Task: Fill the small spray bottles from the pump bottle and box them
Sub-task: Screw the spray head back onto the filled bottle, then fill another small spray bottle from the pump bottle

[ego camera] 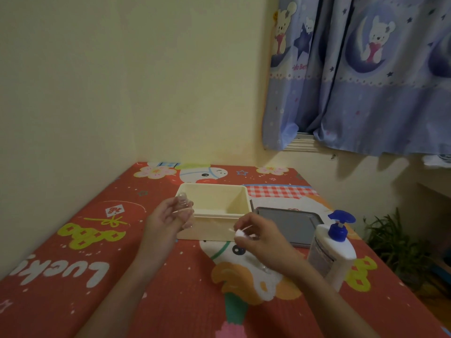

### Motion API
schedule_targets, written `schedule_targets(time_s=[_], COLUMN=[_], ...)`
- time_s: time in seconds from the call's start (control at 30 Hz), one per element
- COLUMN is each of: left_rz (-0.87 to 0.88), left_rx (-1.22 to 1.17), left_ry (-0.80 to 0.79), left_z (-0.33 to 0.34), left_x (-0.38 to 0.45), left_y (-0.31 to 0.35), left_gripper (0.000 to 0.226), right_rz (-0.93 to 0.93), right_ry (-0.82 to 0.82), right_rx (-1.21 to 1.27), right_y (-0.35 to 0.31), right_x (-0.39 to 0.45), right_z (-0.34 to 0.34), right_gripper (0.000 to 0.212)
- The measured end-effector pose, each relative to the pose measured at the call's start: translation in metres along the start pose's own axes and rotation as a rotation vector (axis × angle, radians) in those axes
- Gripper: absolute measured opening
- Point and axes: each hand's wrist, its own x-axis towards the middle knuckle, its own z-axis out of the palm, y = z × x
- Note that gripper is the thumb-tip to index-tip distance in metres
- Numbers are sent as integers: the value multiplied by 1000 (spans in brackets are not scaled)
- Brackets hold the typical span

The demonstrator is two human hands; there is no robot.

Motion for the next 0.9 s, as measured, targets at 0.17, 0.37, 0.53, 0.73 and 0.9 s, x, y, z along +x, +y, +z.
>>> schedule_targets(time_s=[0.17,0.37,0.53,0.73,0.9], left_rz=[5,-19,-33,-33,-36], left_rx=[14,22,4,8,3], left_ry=[-38,-103,-144,-188,-202], left_z=[11,23,31,43,56], left_x=[-8,-10,-12,-11,-11], left_y=[0,-5,-8,-11,-12], left_gripper=[34,32,31,29,27], right_rz=[22,137,118,-23,-108], right_ry=[-79,-150,-164,-13,107], right_rx=[-224,-295,-344,-388,-361], right_y=[25,47,53,50,35], right_x=[0,-1,-5,1,0], right_z=[33,55,58,45,28], right_gripper=[17,18,20,16,14])
